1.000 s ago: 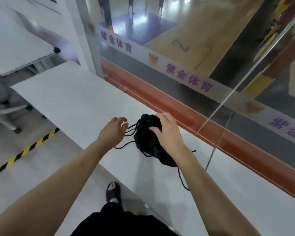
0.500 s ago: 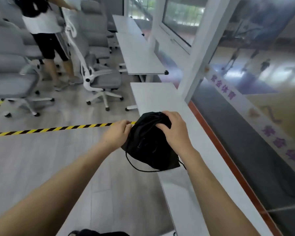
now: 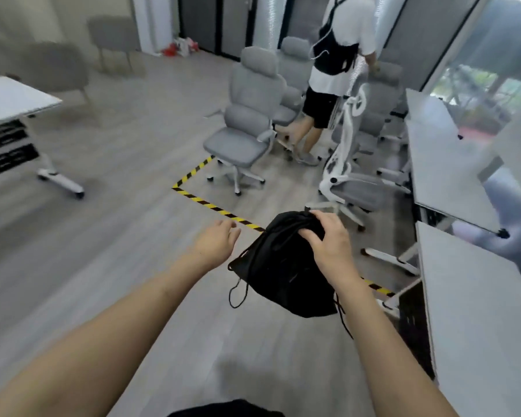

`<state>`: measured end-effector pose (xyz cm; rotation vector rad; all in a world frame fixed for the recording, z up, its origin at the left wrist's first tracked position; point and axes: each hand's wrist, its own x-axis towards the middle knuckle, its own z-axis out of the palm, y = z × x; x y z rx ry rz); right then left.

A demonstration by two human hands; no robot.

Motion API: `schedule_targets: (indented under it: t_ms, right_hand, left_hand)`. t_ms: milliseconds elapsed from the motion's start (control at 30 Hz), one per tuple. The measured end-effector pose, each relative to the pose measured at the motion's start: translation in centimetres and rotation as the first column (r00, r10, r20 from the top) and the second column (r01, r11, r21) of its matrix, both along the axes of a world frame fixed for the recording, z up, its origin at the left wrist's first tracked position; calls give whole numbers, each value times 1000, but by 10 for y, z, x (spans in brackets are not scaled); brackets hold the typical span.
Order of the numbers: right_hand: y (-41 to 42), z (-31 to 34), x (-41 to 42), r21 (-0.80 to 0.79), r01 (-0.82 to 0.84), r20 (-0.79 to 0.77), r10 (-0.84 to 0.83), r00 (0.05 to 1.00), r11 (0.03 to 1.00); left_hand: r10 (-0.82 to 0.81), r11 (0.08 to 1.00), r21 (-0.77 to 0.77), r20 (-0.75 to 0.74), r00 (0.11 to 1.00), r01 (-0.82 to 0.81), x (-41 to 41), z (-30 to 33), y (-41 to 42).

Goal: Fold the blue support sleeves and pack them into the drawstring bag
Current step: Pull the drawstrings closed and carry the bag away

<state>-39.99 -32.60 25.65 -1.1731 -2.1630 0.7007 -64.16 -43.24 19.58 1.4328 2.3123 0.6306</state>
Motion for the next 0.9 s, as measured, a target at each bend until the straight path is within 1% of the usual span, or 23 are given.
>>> schedule_targets:
  t_ms: [100, 167, 300, 400, 533, 633, 700, 833, 900]
  right_hand:
    - [-8, -7, -93, -28, -106, 15, 106, 994, 994]
    - [-16, -9, -152, -44, -189, -3, 189, 982, 981]
    - [-30, -15, -271, -60, -350, -16, 350, 937, 935]
    - [-39, -23, -362, -62, -446, -32, 445, 895, 893]
    - [-57, -32, -487, -72, -584, -78, 580, 811, 808]
    - [-67, -37, -580, -87, -659, -110, 651, 751, 747]
    - [-73, -38, -641, -94, -699, -130, 687, 715, 709]
    - [-82, -45, -759, -116, -748, -122, 738, 663, 653]
    - [-87, -46, -815, -107, -786, -101, 780, 617, 608]
  left_hand:
    - [139, 989, -46, 16, 990, -138, -81, -9, -39]
    - [234, 971, -50, 19, 972, -233, -129, -12, -65]
    - [400, 915, -55, 10, 916, -399, -214, -18, -116]
    - [494, 868, -54, -17, 869, -494, -275, -17, -146]
    - [586, 807, -37, -77, 807, -589, -371, -16, -180]
    - [630, 764, -70, -136, 764, -642, -448, -13, -193]
    - [655, 740, -64, -155, 739, -670, -494, -9, -200]
    - [717, 668, -86, -189, 671, -739, -579, -11, -223]
    - [747, 627, -93, -208, 631, -773, -619, -12, -234]
